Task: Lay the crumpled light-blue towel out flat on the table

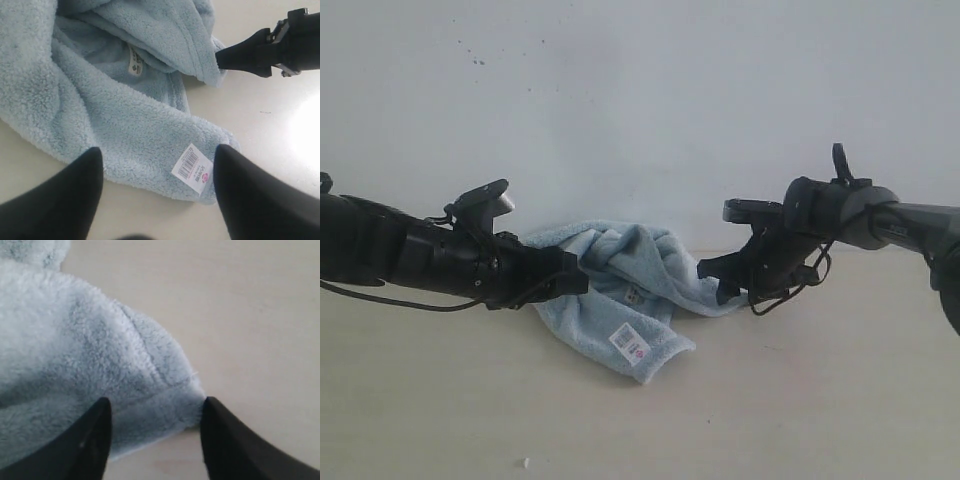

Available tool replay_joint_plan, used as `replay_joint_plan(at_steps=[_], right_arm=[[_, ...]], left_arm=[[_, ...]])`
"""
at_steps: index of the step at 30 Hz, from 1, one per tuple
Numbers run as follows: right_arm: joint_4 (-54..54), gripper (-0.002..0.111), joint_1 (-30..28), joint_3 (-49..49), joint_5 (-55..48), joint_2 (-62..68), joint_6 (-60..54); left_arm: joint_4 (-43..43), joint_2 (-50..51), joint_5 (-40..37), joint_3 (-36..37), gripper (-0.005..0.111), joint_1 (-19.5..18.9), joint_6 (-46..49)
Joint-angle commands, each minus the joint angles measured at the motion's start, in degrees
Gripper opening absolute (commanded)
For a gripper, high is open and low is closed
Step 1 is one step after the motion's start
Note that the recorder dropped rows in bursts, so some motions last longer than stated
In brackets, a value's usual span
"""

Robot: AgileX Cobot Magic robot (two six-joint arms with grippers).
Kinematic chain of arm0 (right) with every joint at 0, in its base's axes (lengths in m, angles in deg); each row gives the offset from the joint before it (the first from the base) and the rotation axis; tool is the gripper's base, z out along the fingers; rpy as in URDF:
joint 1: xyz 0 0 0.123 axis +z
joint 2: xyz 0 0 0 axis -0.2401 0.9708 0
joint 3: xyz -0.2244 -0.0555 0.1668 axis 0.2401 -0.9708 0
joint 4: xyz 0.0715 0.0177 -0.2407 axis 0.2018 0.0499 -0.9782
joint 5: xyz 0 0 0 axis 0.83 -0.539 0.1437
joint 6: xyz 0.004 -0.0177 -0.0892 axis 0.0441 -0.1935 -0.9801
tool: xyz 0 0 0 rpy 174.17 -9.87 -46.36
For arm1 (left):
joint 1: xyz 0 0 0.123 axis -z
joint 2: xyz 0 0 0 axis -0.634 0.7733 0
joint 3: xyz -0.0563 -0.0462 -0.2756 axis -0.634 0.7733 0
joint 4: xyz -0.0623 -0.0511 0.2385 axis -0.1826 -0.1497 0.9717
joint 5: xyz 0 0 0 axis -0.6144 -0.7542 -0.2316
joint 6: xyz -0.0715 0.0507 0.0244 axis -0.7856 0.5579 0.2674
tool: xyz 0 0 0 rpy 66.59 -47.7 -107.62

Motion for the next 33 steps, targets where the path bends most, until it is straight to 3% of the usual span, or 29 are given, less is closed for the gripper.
replay_joint_plan(at_steps=[1,3,9,16,22,24,27,29,33], right_arm=[[0.57,0.020,-0.16,-0.20,-0.74,0.91,-1.71],[0.57,0.000,-0.16,-0.20,-0.90,0.91,-1.59],[0.57,0.000,-0.16,-0.20,-0.01,-1.39,-1.45],[0.09,0.000,-0.29,-0.20,1.34,-9.31,-5.77],[-0.68,0.001,-0.29,-0.20,-1.08,-12.19,-7.44],[-0.68,0.011,-0.29,-0.20,-1.78,-11.48,-7.54],[-0.68,0.049,-0.29,-0.20,-1.22,-10.01,-8.08],[-0.68,0.066,-0.29,-0.20,-0.29,-8.84,-8.08],[1.69,0.053,-0.09,-0.20,-0.42,-6.63,-11.89]], left_arm=[[-0.73,0.10,-0.52,-0.38,0.061,0.33,0.35],[-0.73,0.10,-1.04,-0.38,0.059,0.33,0.35],[-0.73,-1.74,-2.83,-0.38,0.043,0.33,0.35],[1.43,-5.71,-3.67,-0.38,0.052,0.20,0.35],[1.89,-7.33,-3.77,-0.38,0.052,0.20,0.10],[1.89,-7.33,-3.94,-0.38,0.052,0.20,-0.04],[2.04,-7.33,-3.83,-0.38,0.052,0.20,-0.05],[2.04,-7.33,-3.41,-0.38,0.052,0.20,-0.05],[2.04,-7.33,-2.93,-0.38,0.052,0.20,-0.05]])
